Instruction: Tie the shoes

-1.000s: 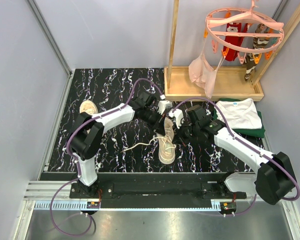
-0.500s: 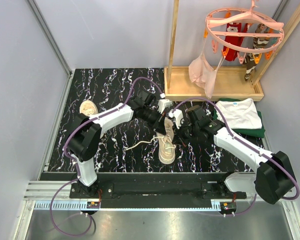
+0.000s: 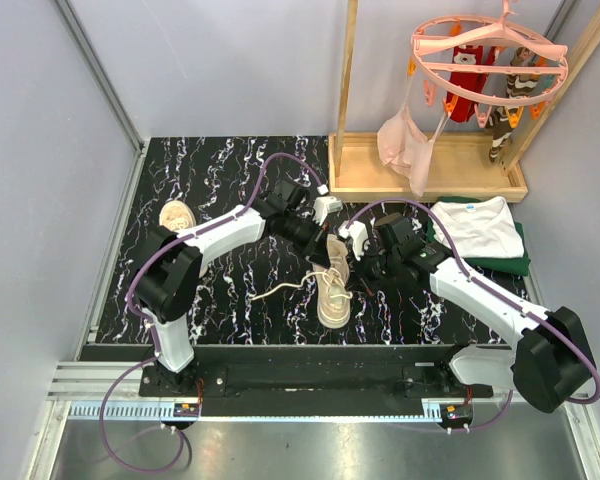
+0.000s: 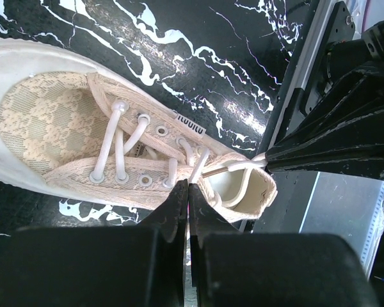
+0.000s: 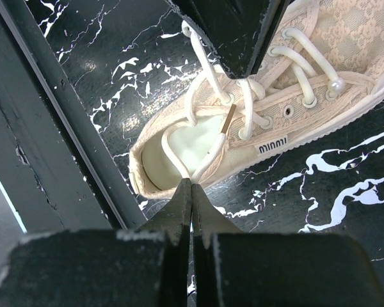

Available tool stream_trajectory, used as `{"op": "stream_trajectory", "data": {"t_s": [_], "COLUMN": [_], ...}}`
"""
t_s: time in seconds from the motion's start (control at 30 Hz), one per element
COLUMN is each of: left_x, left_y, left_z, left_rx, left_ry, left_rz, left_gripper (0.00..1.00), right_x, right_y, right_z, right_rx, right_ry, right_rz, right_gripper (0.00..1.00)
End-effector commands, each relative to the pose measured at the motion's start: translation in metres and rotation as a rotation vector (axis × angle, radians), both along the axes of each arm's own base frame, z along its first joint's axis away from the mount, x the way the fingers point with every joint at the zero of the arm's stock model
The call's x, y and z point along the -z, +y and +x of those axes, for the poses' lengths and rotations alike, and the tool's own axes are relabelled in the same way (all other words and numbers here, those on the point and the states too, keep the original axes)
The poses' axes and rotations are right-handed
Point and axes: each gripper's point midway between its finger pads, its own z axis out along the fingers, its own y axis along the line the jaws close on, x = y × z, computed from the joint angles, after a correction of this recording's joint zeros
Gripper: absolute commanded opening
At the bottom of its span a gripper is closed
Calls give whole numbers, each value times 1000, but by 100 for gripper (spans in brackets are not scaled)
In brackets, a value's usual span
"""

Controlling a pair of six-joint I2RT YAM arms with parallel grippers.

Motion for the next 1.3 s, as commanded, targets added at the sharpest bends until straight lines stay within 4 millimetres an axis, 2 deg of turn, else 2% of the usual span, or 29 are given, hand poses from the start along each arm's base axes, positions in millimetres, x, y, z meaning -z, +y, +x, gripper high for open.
{"op": "stream_trajectory", "data": {"t_s": [0.0, 0.4, 0.67, 0.9, 1.27], "left_x": [-35, -41, -42, -45, -34], "left_y": [-7, -8, -4, -3, 10], "left_z": [10, 1, -5, -12, -18], "left_rx": [7, 26, 27, 37, 28], "left_ry": [-74, -53, -43, -20, 8], "left_rz": [-80, -107, -111, -126, -100], "left_gripper": [0, 0, 0, 0, 0], "right_x": [-9, -4, -11, -9, 7], "right_y": [8, 24, 28, 33, 37], "right_z": [7, 30, 39, 43, 39], "right_rx": [-13, 6, 25, 27, 6], "right_ry": [-40, -47, -65, -75, -71], "right_rz": [28, 45, 61, 78, 111], "right_gripper": [0, 0, 0, 0, 0]}}
